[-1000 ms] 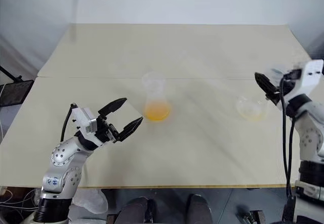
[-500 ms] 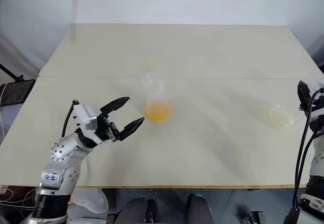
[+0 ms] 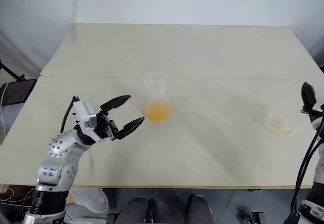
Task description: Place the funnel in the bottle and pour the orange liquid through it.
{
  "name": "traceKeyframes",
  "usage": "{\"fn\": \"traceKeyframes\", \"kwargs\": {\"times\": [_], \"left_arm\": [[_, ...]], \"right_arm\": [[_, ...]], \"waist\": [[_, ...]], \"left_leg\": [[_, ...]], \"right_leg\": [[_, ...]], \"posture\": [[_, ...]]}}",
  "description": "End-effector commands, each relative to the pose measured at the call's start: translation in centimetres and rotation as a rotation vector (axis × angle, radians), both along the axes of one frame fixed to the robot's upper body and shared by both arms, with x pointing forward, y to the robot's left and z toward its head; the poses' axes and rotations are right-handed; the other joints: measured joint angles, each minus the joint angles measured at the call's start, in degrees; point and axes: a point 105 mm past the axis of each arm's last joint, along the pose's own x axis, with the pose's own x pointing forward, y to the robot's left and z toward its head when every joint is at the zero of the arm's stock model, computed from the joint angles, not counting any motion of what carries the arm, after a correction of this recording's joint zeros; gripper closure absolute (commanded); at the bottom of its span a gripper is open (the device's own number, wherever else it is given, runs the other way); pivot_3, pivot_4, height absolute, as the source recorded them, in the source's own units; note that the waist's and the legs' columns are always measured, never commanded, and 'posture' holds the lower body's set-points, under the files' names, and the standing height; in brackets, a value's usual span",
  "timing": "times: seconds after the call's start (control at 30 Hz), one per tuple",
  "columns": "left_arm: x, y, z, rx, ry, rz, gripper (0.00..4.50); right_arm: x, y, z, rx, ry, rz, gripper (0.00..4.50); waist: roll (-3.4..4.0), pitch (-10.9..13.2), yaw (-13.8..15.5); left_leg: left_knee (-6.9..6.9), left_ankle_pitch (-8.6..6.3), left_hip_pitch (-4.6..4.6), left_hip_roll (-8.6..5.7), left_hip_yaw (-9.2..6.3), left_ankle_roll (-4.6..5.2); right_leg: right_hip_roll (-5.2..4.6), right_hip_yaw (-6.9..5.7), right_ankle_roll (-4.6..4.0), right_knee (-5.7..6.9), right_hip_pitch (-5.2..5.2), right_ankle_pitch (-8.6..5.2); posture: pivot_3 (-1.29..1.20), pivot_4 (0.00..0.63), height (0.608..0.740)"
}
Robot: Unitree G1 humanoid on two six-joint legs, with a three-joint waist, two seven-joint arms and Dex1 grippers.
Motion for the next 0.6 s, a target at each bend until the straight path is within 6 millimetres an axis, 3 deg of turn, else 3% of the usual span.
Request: {"fn": "traceKeyframes", "kwargs": {"times": [0.03, 0.2, 0.33, 0.4, 0.47, 0.6], "left_arm": [[-0.2, 0.3, 0.7, -0.014, -0.021, -0.005, 0.0], [0.0, 0.4, 0.7, -0.012, -0.022, -0.002, 0.0], [0.5, 0.9, 0.6, 0.014, -0.006, 0.019, 0.0], [0.4, 1.3, 0.6, 0.038, 0.005, 0.017, 0.0], [0.3, 1.7, 0.7, 0.056, 0.012, 0.015, 0.0], [0.1, 2.7, -0.5, 0.179, 0.053, 0.022, 0.0]], "right_arm": [[-1.7, -0.3, 3.7, -0.062, -0.11, -0.013, 0.02], [-2.5, 0.7, 6.7, -0.169, -0.236, 0.016, 0.02], [-2.3, 4.6, 9.6, -0.254, -0.352, 0.205, 0.02], [-1.2, 8.0, 10.1, -0.312, -0.333, 0.376, 0.02], [-0.5, 10.8, 9.5, -0.402, -0.279, 0.51, 0.02], [-0.7, 16.0, 6.1, -0.526, -0.169, 0.806, 0.02]], "waist": [[0.0, 0.0, 0.01], [0.0, 0.0, -0.03], [0.02, 0.0, -0.15], [0.02, 0.0, -0.37], [0.01, 0.0, -0.38], [0.0, 0.0, -0.12]], "left_leg": [[0.0, 0.0, 0.0, 0.0, 0.0, 0.0], [0.0, 0.0, 0.01, -0.01, 0.0, 0.0], [0.0, 0.0, 0.02, -0.03, 0.02, 0.0], [0.0, 0.0, 0.05, -0.01, 0.01, 0.0], [-0.01, 0.0, 0.09, 0.03, 0.01, -0.01], [-0.01, -0.01, 0.09, 0.03, -0.03, -0.01]], "right_leg": [[0.0, 0.0, 0.0, 0.01, 0.0, 0.0], [0.01, 0.0, 0.0, 0.01, 0.0, 0.0], [0.01, 0.03, 0.0, 0.01, -0.01, 0.0], [0.03, 0.03, 0.0, 0.06, -0.01, 0.0], [0.05, 0.04, 0.0, 0.08, 0.0, 0.0], [0.04, 0.01, 0.0, 0.08, 0.0, 0.0]], "posture": [[0.0, 0.15, 0.74], [0.0, 0.15, 0.74], [0.0, 0.15, 0.74], [0.0, 0.15, 0.74], [0.0, 0.15, 0.74], [0.0, 0.15, 0.74]]}}
